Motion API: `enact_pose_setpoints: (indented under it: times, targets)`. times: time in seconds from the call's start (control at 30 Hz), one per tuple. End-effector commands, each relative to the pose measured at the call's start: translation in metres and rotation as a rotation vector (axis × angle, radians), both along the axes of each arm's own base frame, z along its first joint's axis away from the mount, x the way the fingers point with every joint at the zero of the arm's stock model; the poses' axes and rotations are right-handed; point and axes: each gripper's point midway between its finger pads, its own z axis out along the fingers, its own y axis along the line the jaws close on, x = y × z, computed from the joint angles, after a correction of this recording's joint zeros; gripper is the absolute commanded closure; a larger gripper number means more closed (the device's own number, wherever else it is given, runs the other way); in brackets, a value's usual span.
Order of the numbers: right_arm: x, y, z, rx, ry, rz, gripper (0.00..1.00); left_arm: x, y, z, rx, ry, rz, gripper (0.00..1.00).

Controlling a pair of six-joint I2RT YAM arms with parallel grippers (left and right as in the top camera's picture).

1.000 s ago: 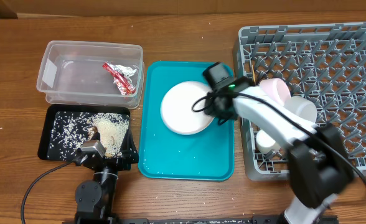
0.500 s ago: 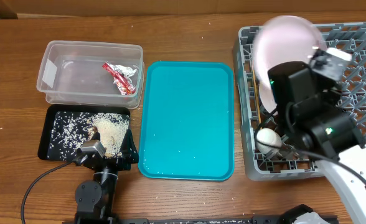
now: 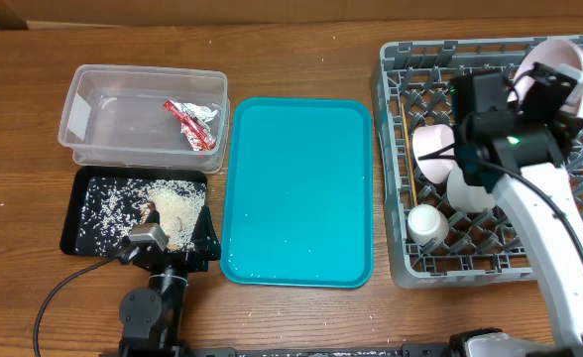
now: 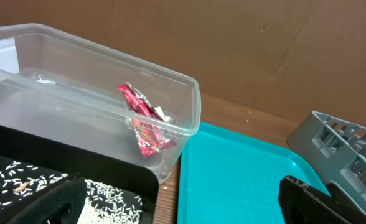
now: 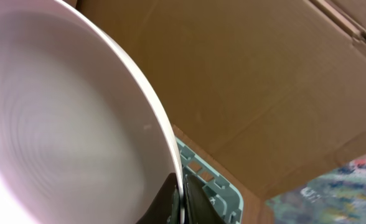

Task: Sort waste into correct bins and load items into the dishwasher
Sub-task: 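Lift the white plate into the rack and stand it upright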

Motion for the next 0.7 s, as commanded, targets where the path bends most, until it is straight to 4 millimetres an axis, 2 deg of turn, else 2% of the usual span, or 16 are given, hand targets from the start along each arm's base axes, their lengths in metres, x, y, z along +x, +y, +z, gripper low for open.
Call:
enact_pose_setpoints:
  times: [0.0, 0.33, 0.5, 0.67]
  targets:
    - [0.004, -0.003, -0.006, -0.076, 0.058, -0.028, 0.96, 0.0, 0.0, 0.001, 0.021, -0.01, -0.006, 0.0]
    - [0.031, -0.013, -0.047, -0.14, 0.26, -0.031, 0.96, 0.0, 0.0, 0.001, 0.021, -0.01, -0.006, 0.0]
    - [0.045, -0.014, -0.061, -0.173, 0.351, -0.021, 0.96, 0.0, 0.0, 0.001, 0.021, -0.01, -0.006, 0.0]
    - [0.05, -0.012, -0.073, -0.16, 0.383, -0.004, 0.93, 0.0, 0.0, 0.001, 0.021, -0.01, -0.006, 0.0]
